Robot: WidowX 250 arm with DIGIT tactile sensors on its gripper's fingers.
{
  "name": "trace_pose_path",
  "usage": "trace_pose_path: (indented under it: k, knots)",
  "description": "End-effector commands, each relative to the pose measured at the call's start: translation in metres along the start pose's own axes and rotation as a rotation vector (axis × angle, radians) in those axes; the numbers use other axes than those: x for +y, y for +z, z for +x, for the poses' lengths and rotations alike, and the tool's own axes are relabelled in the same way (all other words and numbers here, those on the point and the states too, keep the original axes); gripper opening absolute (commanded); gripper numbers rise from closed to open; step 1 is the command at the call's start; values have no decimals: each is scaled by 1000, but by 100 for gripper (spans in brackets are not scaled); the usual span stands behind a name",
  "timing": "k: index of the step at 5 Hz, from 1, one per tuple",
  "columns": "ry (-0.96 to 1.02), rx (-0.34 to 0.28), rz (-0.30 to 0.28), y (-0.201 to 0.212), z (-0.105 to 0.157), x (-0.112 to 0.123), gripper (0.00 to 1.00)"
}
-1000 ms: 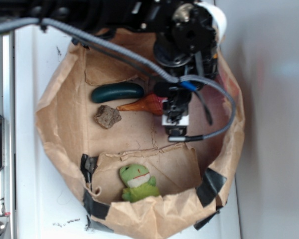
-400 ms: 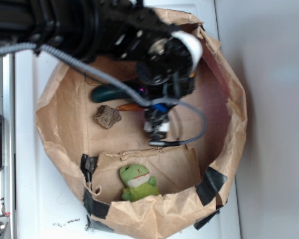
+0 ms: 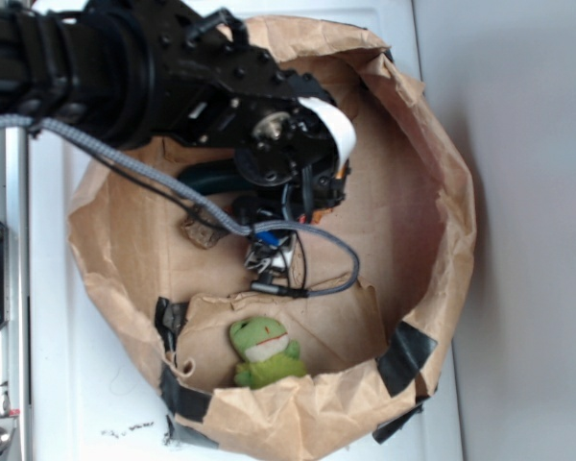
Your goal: Grab the shell.
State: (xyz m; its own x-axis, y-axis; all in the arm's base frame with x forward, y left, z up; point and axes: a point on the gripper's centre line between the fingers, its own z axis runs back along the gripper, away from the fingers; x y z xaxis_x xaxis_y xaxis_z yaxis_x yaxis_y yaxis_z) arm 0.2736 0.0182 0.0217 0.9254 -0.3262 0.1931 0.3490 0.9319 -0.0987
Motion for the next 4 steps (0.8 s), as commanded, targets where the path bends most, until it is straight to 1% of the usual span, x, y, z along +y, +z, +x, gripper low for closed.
trace_pose_path:
  k: [1,2,3,4]
  knots:
    - [57,-47,13,9,13,9,0]
    - [72,-47,11,11,17,8,0]
    - [97,-50,-18,23,24,9,0]
    - [135,-60,-30,42,28,9,0]
